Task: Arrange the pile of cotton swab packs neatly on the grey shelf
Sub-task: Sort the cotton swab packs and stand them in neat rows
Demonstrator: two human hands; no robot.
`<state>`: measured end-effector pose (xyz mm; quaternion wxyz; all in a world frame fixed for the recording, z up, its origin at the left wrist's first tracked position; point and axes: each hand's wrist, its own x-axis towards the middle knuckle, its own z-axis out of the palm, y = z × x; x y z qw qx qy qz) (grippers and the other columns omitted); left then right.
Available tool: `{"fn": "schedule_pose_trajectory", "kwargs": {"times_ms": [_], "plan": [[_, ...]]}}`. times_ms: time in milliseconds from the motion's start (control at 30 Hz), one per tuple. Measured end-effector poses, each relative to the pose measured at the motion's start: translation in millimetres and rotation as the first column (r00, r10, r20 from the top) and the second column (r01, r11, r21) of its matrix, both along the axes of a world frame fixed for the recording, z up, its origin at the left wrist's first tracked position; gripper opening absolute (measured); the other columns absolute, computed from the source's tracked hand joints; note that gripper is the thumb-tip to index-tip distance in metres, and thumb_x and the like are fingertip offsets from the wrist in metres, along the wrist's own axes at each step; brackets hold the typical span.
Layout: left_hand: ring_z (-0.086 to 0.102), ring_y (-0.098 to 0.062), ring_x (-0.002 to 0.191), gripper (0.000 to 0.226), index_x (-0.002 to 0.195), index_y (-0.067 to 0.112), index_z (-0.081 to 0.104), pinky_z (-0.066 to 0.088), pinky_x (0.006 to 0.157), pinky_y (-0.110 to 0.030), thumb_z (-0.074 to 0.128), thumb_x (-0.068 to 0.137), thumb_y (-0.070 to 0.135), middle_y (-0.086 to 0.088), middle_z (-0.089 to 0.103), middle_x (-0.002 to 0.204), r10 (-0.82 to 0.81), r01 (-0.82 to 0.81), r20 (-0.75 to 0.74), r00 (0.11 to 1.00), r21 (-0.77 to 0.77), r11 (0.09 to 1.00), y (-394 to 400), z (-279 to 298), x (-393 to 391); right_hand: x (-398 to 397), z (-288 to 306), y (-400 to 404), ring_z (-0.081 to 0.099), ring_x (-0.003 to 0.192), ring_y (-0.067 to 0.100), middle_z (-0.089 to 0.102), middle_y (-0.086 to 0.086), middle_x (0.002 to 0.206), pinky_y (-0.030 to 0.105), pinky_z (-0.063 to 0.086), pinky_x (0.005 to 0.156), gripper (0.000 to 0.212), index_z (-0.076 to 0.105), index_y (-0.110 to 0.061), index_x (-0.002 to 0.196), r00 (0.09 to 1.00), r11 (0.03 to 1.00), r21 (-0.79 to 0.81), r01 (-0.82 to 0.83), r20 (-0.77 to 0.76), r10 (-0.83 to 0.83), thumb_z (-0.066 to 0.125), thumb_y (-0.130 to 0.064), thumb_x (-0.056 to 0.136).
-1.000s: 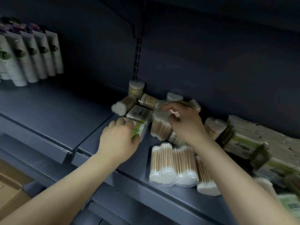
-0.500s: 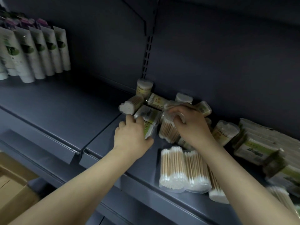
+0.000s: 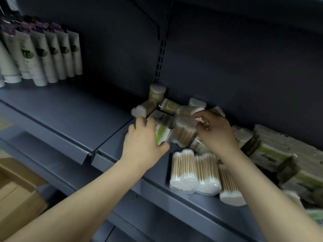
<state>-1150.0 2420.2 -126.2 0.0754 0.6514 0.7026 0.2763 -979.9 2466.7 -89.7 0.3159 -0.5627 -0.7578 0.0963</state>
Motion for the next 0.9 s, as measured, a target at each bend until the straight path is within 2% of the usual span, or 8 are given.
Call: {"fn": "schedule_pose_trajectory", "kwargs": {"times_ms": [100, 167, 300, 400, 533, 633, 733, 900], "plan": [[0.04, -0.026, 0.109, 0.057, 0.125, 0.017, 0.041, 0.04, 0.084, -0.032, 0.061, 0.077, 0.04, -0.005, 0.036, 0.125, -0.023, 0.021, 0.046, 0.999, 0.038, 0.999, -10.6, 5.3, 5.3, 8.4, 2.6, -8.4, 0.058, 0.087, 0.012, 0.063, -0.005, 0.098, 0.025, 0.045, 0.076, 0.025, 0.064, -0.023, 0.104, 0.998, 0.999, -0.025, 0.046, -0.033, -0.047, 0.051, -0.011, 0.086], [0.039, -0.025, 0.109, 0.056, 0.124, 0.017, 0.042, 0.037, 0.081, -0.029, 0.061, 0.077, 0.04, -0.004, 0.035, 0.124, -0.042, 0.038, 0.063, 0.997, 0.069, 0.997, -17.3, 8.6, 11.0, 16.4, 4.7, -14.7, 0.058, 0.097, 0.011, 0.063, -0.008, 0.102, 0.024, 0.043, 0.081, 0.027, 0.065, -0.021, 0.103, 0.997, 0.997, -0.032, 0.064, -0.05, -0.065, 0.05, -0.008, 0.085], [0.038, -0.023, 0.108, 0.054, 0.123, 0.018, 0.043, 0.035, 0.082, -0.027, 0.06, 0.076, 0.039, -0.002, 0.035, 0.123, -0.099, 0.09, 0.072, 0.993, 0.115, 0.989, -29.9, 14.7, 29.1, 38.8, 7.5, -25.7, 0.052, 0.093, 0.005, 0.062, -0.005, 0.105, 0.014, 0.034, 0.074, 0.028, 0.065, -0.018, 0.103, 0.995, 0.995, -0.037, 0.088, -0.032, -0.09, 0.048, -0.007, 0.084], [0.038, -0.024, 0.109, 0.058, 0.125, 0.017, 0.04, 0.038, 0.085, -0.03, 0.061, 0.075, 0.039, -0.003, 0.033, 0.125, -0.124, 0.114, 0.057, 0.991, 0.154, 0.981, -37.8, 18.1, 46.6, 58.8, 7.4, -33.6, 0.052, 0.092, 0.008, 0.063, 0.0, 0.11, 0.012, 0.03, 0.068, 0.031, 0.063, -0.018, 0.107, 0.989, 0.989, -0.01, 0.144, -0.02, -0.145, 0.049, -0.006, 0.083], [0.032, -0.026, 0.114, 0.07, 0.132, 0.017, 0.035, 0.032, 0.09, -0.03, 0.062, 0.071, 0.038, -0.008, 0.03, 0.13, -0.159, 0.143, 0.058, 0.986, 0.214, 0.966, -44.3, 21.2, 71.3, 86.9, 6.5, -47.3, 0.057, 0.098, 0.017, 0.062, 0.002, 0.11, 0.019, 0.036, 0.073, 0.034, 0.06, -0.017, 0.11, 0.982, 0.984, -0.003, 0.18, -0.048, -0.18, 0.047, -0.003, 0.082], [0.027, -0.026, 0.118, 0.079, 0.14, 0.019, 0.026, 0.027, 0.096, -0.029, 0.063, 0.073, 0.038, -0.009, 0.029, 0.134, -0.195, 0.179, 0.071, 0.978, 0.187, 0.966, -46.2, 22.3, 89.7, 107.9, 4.5, -57.1, 0.058, 0.098, 0.02, 0.063, 0.003, 0.107, 0.028, 0.044, 0.077, 0.035, 0.059, -0.018, 0.11, 0.977, 0.979, -0.044, 0.201, -0.07, -0.203, 0.047, -0.002, 0.082], [0.025, -0.027, 0.121, 0.083, 0.143, 0.021, 0.021, 0.026, 0.1, -0.033, 0.062, 0.073, 0.041, -0.007, 0.031, 0.138, -0.228, 0.217, 0.055, 0.972, 0.157, 0.964, -45.7, 22.9, 107.4, 126.9, 3.6, -67.9, 0.059, 0.097, 0.021, 0.064, 0.005, 0.106, 0.023, 0.038, 0.073, 0.036, 0.061, -0.015, 0.109, 0.97, 0.97, -0.016, 0.241, -0.028, -0.242, 0.046, 0.001, 0.08], [0.028, -0.028, 0.12, 0.082, 0.145, 0.026, 0.018, 0.026, 0.095, -0.032, 0.06, 0.077, 0.041, -0.005, 0.035, 0.14, -0.273, 0.268, 0.024, 0.962, 0.128, 0.955, -47.9, 25.6, 138.1, 151.6, 5.4, -84.6, 0.058, 0.096, 0.02, 0.063, 0.004, 0.104, 0.024, 0.039, 0.075, 0.037, 0.06, -0.016, 0.111, 0.958, 0.958, -0.046, 0.285, -0.034, -0.286, 0.046, 0.0, 0.081]]}}
